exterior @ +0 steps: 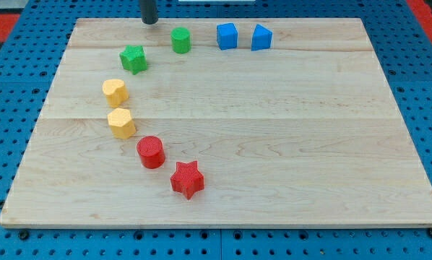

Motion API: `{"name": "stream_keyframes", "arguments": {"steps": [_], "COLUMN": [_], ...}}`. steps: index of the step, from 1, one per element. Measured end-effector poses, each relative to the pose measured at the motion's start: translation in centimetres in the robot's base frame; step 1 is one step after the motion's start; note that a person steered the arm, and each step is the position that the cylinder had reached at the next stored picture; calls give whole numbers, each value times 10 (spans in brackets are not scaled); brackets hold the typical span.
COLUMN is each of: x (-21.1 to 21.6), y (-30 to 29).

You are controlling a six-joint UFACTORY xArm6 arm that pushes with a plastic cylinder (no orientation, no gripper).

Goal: Slightly push the green star to the down side of green circle

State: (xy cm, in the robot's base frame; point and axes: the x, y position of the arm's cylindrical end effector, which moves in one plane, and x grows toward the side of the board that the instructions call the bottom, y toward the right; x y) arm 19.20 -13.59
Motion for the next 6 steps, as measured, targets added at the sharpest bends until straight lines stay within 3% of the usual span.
{"name": "stream_keyframes", "arguments": {"steps": [2, 5, 6], "x": [12, 64, 106], "y": [15, -49, -48]}}
